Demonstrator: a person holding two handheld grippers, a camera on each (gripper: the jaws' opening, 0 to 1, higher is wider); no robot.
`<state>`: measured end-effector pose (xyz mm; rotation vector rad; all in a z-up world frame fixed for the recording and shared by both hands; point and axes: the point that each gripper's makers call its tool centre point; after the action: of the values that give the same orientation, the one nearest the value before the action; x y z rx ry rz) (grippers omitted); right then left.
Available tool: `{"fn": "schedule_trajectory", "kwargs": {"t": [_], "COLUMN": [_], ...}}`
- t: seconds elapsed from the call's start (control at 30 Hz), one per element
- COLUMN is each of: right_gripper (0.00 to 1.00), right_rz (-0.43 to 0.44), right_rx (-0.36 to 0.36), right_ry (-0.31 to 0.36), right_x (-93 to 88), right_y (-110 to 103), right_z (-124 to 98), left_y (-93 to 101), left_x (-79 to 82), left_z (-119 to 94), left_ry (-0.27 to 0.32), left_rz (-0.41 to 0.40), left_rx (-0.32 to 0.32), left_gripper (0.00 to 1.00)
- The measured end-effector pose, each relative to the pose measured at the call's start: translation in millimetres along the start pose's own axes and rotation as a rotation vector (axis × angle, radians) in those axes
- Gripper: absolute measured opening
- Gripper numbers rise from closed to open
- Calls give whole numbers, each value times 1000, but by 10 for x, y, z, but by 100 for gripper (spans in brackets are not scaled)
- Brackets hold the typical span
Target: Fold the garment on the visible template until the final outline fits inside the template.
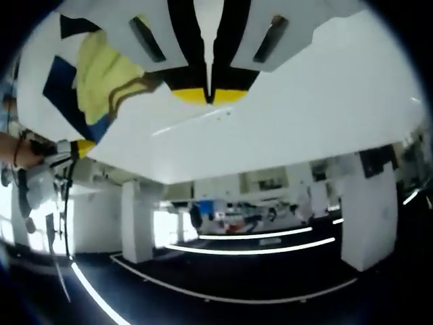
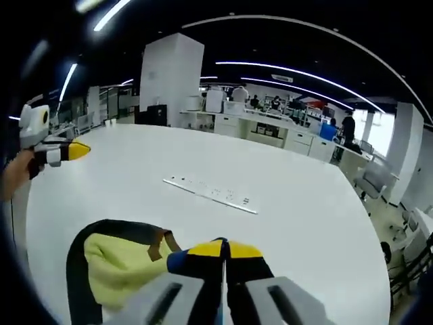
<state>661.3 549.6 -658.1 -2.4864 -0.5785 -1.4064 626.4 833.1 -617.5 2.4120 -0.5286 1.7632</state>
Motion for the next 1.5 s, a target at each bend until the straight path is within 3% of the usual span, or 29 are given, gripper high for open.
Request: {"fn": "schedule_trajectory", "kwargs": {"t": [0.2,0.5,0.63,0.9,1.07,1.17,1.4,1.5], "right_gripper": [0,0,0,0,0,0,0,0], "right_rz": [26,45,50,52,51,43,34,39], "right_rx": [-8,2,5,13,16,14,15,13], "right_ry": [-31,-68,-81,-126,-149,-158,-172,-178], "right_x": [-112,-242,-295,-454,-539,-561,-608,-627], "right_y": [67,42,41,6,-18,-12,-21,-35], "right_z": [48,80,73,44,30,29,23,28], "left_y": [29,107,159,267,347,394,454,490], "left_x": [-211,-653,-853,-1139,-1281,-1320,-1420,-1490], "left_z": [72,253,284,304,294,302,233,182], "left_ry": [-52,-189,-266,-354,-400,-404,-457,-502], "left_rz": [-31,-77,-102,-116,-113,-146,-141,-120], "left_rx": [-13,-54,-61,-119,-111,-128,-133,-124], "left_gripper": [0,0,15,13,12,10,8,5]}}
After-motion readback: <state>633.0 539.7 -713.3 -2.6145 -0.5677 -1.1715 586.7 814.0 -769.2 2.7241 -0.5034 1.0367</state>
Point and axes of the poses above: the point that each gripper's makers call its tool centre point, and the gripper's own axes: z roughly forward along the fingers, y roughly to its right, x roughly out of its top, and after that the axes turned 5 degrees about z, right-handed
